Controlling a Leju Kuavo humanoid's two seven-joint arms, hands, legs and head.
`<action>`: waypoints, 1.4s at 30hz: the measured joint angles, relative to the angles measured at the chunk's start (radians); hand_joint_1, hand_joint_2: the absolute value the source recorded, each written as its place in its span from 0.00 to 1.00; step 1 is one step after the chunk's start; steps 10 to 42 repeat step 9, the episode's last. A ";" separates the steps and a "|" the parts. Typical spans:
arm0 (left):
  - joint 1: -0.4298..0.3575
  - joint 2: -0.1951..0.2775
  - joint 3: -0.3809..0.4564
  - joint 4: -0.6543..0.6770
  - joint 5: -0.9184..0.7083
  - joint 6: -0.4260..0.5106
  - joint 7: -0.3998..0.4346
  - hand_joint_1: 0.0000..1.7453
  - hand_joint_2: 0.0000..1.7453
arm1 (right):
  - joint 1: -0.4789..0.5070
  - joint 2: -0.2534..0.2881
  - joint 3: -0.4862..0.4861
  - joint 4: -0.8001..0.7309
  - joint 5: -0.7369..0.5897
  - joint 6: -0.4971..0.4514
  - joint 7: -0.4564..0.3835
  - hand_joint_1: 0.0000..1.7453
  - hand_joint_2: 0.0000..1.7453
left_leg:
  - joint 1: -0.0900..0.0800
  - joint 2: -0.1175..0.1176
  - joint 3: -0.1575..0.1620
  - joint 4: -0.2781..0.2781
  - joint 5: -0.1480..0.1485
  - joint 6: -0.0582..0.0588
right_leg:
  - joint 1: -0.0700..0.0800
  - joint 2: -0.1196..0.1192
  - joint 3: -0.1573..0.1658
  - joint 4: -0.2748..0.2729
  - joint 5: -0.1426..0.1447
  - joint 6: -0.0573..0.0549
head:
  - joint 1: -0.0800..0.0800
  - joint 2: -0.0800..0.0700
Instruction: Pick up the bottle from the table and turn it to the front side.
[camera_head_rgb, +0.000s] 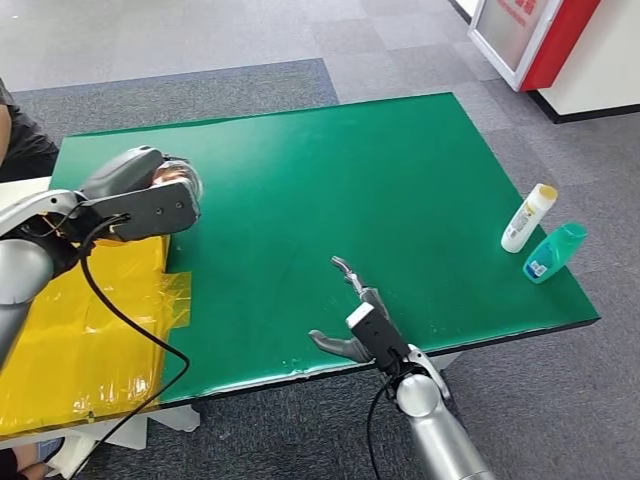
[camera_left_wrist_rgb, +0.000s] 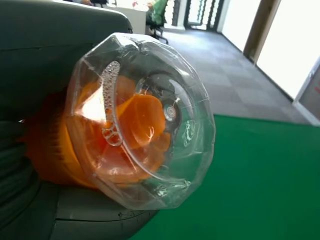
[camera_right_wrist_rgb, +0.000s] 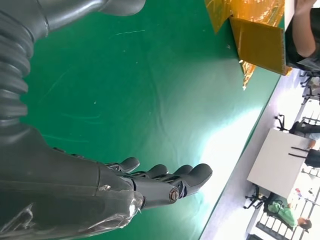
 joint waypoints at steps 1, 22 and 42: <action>-0.026 0.006 -0.029 0.027 0.014 -0.020 0.003 1.00 1.00 | -0.001 0.000 0.000 0.000 -0.005 0.002 -0.004 0.00 1.00 | 0.000 0.000 0.000 0.000 0.000 0.000 | 0.000 0.000 0.000 0.000 0.000 0.000 | 0.000 0.000; -0.125 0.096 -0.249 0.179 0.081 -0.101 0.011 1.00 1.00 | -0.012 -0.005 0.000 0.012 -0.020 0.003 -0.014 0.00 1.00 | 0.000 0.002 0.000 0.000 0.000 0.000 | 0.000 0.002 -0.001 0.001 0.000 -0.001 | 0.000 0.000; -0.125 0.096 -0.249 0.179 0.081 -0.101 0.011 1.00 1.00 | -0.012 -0.005 0.000 0.012 -0.020 0.003 -0.014 0.00 1.00 | 0.000 0.002 0.000 0.000 0.000 0.000 | 0.000 0.002 -0.001 0.001 0.000 -0.001 | 0.000 0.000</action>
